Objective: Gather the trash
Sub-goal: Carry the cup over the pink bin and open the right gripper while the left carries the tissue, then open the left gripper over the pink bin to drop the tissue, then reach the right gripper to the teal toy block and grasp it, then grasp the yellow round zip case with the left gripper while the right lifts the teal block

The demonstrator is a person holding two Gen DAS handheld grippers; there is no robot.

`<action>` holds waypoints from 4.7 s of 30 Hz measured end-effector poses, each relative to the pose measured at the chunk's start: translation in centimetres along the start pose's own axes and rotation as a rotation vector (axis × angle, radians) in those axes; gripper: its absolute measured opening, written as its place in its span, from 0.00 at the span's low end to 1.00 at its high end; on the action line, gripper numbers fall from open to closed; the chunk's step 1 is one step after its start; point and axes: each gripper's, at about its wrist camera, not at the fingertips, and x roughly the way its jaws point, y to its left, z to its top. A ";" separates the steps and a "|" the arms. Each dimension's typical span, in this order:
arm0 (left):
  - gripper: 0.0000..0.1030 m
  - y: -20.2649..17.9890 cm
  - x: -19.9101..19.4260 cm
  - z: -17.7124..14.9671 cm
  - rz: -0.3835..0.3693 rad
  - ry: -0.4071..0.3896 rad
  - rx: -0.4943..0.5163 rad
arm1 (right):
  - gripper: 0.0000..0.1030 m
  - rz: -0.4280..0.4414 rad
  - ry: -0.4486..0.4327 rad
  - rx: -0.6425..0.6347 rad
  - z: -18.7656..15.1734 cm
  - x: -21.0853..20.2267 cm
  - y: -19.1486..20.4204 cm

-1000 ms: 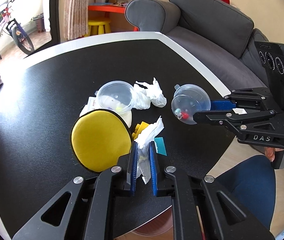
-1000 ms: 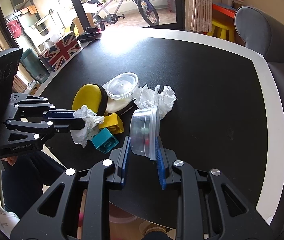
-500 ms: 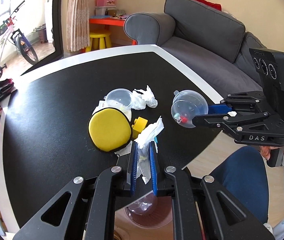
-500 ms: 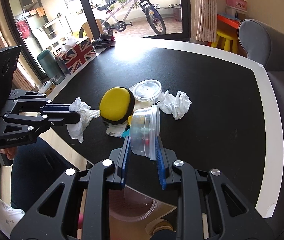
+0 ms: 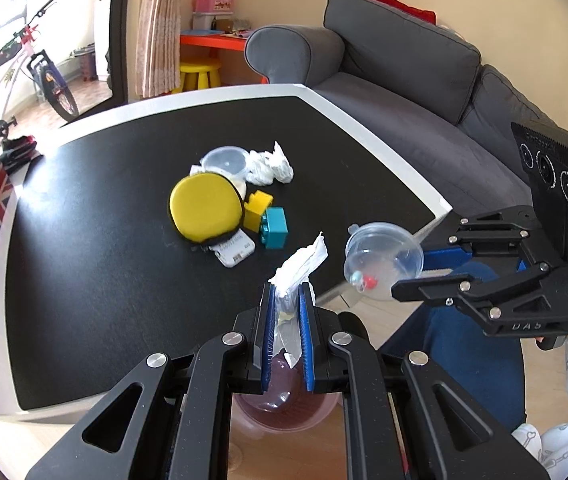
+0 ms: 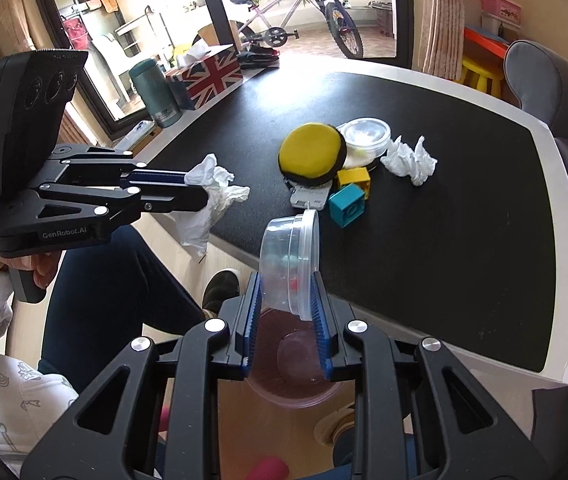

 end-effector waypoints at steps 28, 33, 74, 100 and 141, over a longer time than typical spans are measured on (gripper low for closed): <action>0.12 -0.9 0.7 -3.1 -0.026 0.058 -0.011 | 0.92 -0.058 0.002 0.090 -1.7 1.0 -0.6; 0.12 -1.1 1.2 -3.3 -0.029 0.069 -0.005 | 0.92 -0.075 -0.012 0.096 -1.4 0.6 -0.9; 0.93 0.9 1.2 -2.1 -0.001 0.030 -0.064 | 0.93 -0.084 -0.036 0.121 0.0 0.9 -3.1; 0.93 4.5 -0.2 -1.2 0.011 -0.008 -0.113 | 0.91 -0.051 0.063 -0.041 7.2 9.1 -4.6; 0.93 5.9 2.3 1.4 -0.003 0.009 -0.125 | 0.36 -0.051 0.051 -0.017 7.2 8.1 -5.7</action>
